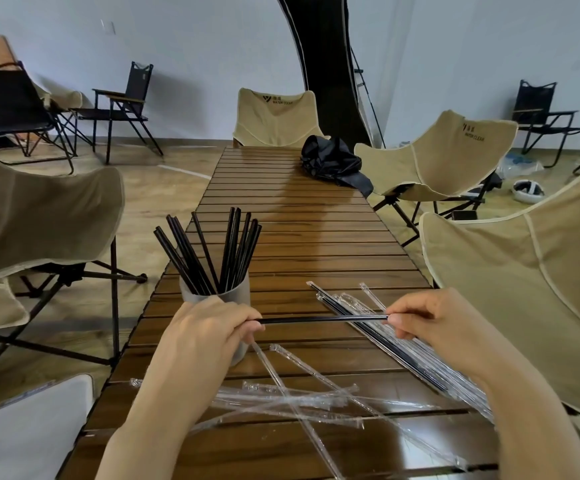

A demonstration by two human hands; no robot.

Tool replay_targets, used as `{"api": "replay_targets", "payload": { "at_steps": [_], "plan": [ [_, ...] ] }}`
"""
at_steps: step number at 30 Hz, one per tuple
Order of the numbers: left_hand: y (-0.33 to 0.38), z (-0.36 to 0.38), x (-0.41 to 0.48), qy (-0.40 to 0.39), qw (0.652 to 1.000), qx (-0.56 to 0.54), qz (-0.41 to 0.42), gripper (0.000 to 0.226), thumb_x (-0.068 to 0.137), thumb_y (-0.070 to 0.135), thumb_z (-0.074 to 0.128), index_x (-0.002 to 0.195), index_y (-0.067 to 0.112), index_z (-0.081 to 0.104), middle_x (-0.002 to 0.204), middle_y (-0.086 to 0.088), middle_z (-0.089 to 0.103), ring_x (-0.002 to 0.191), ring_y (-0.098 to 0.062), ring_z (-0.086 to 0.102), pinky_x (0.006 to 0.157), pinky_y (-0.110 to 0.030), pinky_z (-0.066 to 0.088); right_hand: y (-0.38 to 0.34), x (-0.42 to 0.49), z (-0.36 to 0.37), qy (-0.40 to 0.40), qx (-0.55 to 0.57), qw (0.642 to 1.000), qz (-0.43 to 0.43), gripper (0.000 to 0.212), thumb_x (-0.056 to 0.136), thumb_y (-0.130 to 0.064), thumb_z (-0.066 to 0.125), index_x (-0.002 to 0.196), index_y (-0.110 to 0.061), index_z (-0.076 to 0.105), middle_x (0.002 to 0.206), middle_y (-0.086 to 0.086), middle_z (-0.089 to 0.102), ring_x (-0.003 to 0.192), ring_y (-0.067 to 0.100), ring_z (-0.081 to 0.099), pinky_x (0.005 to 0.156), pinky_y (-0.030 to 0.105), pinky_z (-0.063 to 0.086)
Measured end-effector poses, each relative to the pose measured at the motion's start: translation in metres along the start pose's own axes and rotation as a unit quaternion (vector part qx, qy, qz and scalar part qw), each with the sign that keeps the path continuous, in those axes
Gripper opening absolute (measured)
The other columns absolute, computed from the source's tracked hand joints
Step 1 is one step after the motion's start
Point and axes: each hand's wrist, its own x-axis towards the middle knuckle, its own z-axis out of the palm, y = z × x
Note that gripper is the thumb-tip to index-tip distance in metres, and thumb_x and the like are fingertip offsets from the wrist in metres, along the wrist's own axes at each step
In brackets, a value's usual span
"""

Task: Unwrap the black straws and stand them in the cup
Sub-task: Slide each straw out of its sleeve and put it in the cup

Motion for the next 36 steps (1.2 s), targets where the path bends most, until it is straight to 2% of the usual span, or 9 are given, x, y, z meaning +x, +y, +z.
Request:
{"api": "replay_targets", "payload": {
  "at_steps": [3,5,9,12,17,22,26,31,36],
  "plan": [
    [-0.004,-0.002,-0.001,-0.028,1.0,-0.003,-0.006,0.01,0.078,0.0,0.072,0.072,0.008,0.074,0.059,0.002,0.066,0.066,-0.006,0.058,0.075,0.0,0.034,0.0,-0.002,-0.003,0.002,0.029,0.999,-0.014,0.034,0.085,-0.009,0.068,0.066,-0.036,0.074,0.062,-0.006,0.07,0.055,-0.002,0.062,0.054,0.002,0.04],
    [-0.004,-0.003,-0.004,-0.049,0.999,-0.004,-0.016,0.013,0.072,-0.005,0.076,0.071,0.008,0.074,0.059,0.002,0.065,0.075,-0.007,0.055,0.074,0.006,0.03,0.0,-0.002,-0.003,0.004,0.042,0.999,-0.022,0.04,0.084,-0.008,0.069,0.064,-0.043,0.073,0.061,-0.005,0.071,0.053,-0.003,0.061,0.053,0.002,0.04],
    [-0.004,-0.004,-0.005,-0.047,0.998,-0.015,-0.036,0.013,0.078,-0.002,0.072,0.075,0.01,0.074,0.062,0.002,0.066,0.065,-0.005,0.056,0.074,0.002,0.034,-0.003,-0.002,-0.001,0.0,0.057,0.998,-0.038,0.043,0.081,-0.007,0.071,0.061,-0.044,0.073,0.06,-0.004,0.071,0.056,0.001,0.065,0.059,0.002,0.043],
    [-0.002,-0.003,-0.004,-0.06,0.998,-0.019,0.003,0.016,0.07,-0.009,0.076,0.07,0.007,0.073,0.058,0.0,0.064,0.083,-0.006,0.054,0.072,0.012,0.028,-0.007,0.0,0.004,-0.007,0.048,0.998,-0.05,0.04,0.081,-0.007,0.072,0.06,-0.041,0.072,0.06,-0.005,0.071,0.058,0.003,0.067,0.062,0.002,0.043],
    [-0.001,0.001,-0.005,-0.081,0.996,-0.026,0.003,0.015,0.071,-0.004,0.077,0.067,0.01,0.072,0.058,0.002,0.064,0.077,0.002,0.05,0.071,0.012,0.027,-0.012,0.003,0.011,-0.014,0.029,0.997,-0.065,0.04,0.082,-0.012,0.072,0.068,-0.05,0.071,0.061,-0.009,0.071,0.061,-0.001,0.066,0.066,0.006,0.044],
    [0.0,0.004,-0.004,-0.007,0.996,-0.029,-0.081,0.023,0.088,0.028,0.053,0.079,0.021,0.073,0.071,0.008,0.069,0.07,-0.007,0.063,0.067,-0.018,0.048,-0.008,0.004,0.024,-0.066,-0.019,0.997,-0.046,0.035,0.082,-0.017,0.073,0.058,-0.043,0.07,0.06,-0.012,0.07,0.061,-0.001,0.064,0.063,0.006,0.042],
    [-0.003,-0.002,-0.004,-0.055,0.995,-0.013,-0.078,0.017,0.089,0.035,0.057,0.078,0.036,0.069,0.064,0.025,0.058,0.081,0.012,0.056,0.07,-0.002,0.041,-0.006,0.004,0.032,-0.074,0.007,0.996,-0.044,0.022,0.084,-0.015,0.07,0.075,-0.035,0.075,0.061,-0.012,0.07,0.054,-0.006,0.06,0.058,0.003,0.039],
    [-0.017,-0.012,-0.015,-0.068,0.989,-0.019,-0.13,0.013,0.087,0.046,0.056,0.077,0.045,0.064,0.073,0.031,0.063,0.076,0.011,0.058,0.066,-0.014,0.048,-0.001,0.005,0.027,-0.048,0.003,0.998,-0.039,0.029,0.084,-0.015,0.07,0.073,-0.043,0.071,0.065,-0.015,0.071,0.065,-0.004,0.065,0.069,0.012,0.042],
    [-0.017,-0.016,-0.016,-0.079,0.991,-0.011,-0.11,0.025,0.089,0.037,0.057,0.065,0.044,0.06,0.075,0.038,0.06,0.081,0.013,0.057,0.063,-0.009,0.04,0.0,0.006,0.026,-0.04,0.002,0.998,-0.041,0.032,0.083,-0.013,0.071,0.071,-0.043,0.069,0.064,-0.014,0.071,0.06,-0.001,0.065,0.066,0.01,0.044]
  ]
}}
